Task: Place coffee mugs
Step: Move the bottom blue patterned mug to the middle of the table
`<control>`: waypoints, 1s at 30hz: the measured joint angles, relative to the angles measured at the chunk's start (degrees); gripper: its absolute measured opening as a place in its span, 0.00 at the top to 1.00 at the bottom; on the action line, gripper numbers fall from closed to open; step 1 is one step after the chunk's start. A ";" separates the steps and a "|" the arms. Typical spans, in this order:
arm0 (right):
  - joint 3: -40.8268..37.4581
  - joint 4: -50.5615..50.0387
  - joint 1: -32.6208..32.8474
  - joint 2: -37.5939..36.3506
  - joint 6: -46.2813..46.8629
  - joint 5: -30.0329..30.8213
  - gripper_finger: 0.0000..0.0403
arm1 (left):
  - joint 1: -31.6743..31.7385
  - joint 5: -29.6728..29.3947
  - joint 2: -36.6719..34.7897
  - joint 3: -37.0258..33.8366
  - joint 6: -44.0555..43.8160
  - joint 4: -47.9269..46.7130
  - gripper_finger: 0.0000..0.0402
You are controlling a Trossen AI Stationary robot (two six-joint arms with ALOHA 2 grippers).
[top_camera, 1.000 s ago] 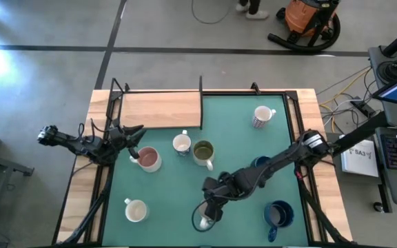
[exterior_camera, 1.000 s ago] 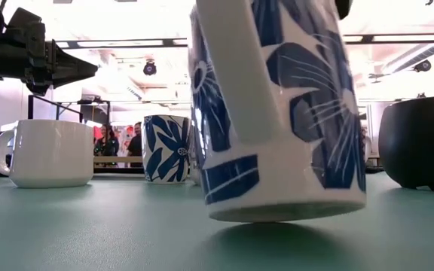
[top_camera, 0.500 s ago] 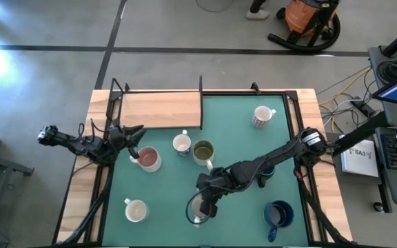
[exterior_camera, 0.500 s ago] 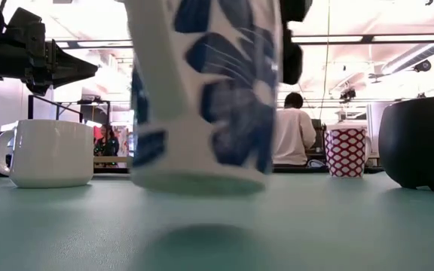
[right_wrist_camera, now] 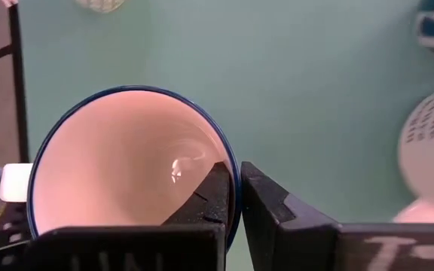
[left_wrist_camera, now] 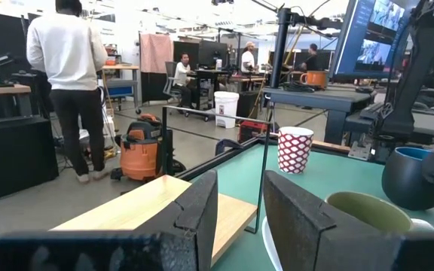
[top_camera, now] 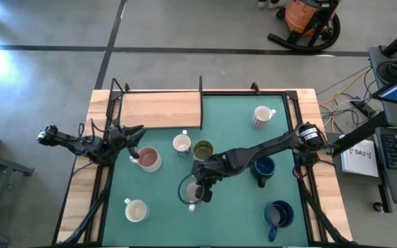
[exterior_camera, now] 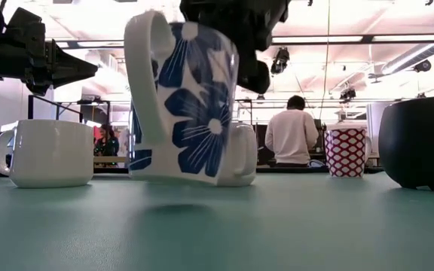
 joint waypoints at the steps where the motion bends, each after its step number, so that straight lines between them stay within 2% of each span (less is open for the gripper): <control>1: 0.00 0.20 -0.51 0.00 -0.75 0.03 0.97 | -0.02 0.00 0.00 0.00 -0.02 0.00 0.77; 16: 0.11 6.01 -6.82 0.00 -9.78 1.20 0.97 | 0.00 0.00 0.00 0.00 0.00 0.00 0.77; 30: -1.10 8.42 -8.05 -0.04 -13.92 2.01 0.97 | -0.02 0.00 0.00 0.00 0.00 0.00 0.77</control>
